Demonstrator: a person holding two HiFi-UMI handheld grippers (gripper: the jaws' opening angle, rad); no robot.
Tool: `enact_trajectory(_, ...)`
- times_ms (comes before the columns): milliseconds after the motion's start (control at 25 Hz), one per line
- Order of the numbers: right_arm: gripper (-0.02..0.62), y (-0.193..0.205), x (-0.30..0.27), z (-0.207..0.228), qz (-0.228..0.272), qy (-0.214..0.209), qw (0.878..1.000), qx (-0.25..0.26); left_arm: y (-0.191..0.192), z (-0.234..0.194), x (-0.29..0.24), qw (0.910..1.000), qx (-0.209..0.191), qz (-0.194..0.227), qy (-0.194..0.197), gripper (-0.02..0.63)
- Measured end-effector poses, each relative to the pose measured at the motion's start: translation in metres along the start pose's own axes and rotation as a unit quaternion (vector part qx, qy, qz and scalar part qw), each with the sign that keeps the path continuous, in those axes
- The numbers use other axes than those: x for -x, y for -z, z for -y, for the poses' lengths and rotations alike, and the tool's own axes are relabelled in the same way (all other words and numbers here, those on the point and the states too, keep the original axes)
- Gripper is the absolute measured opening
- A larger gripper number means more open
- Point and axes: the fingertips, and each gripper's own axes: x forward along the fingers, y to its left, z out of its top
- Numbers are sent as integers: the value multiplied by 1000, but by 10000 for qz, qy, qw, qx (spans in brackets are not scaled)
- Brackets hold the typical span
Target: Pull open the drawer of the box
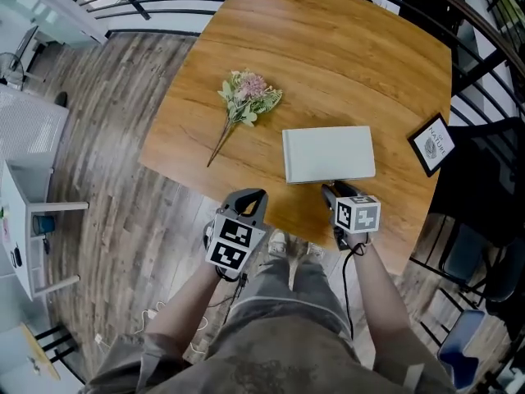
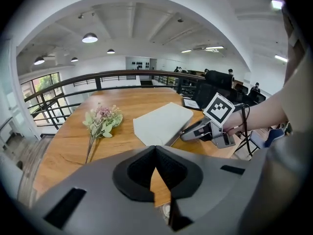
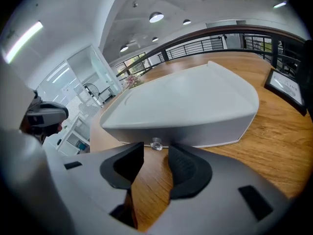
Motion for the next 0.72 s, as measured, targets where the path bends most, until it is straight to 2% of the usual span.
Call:
enact_trajectory(200,84,0,-3,-1,-50,-171,9998,-41,7,5,-4,9998,128,-97,-74,15)
enact_trajectory(440,81,9,3,-4,-162,-230,9996,-91,9,14,-4,9995,261,-125,-149,15)
enact_trajectory(720,81,45,25,-11,-464,-349,9983,5,10,25,-5,9995,224,-147,-155,15)
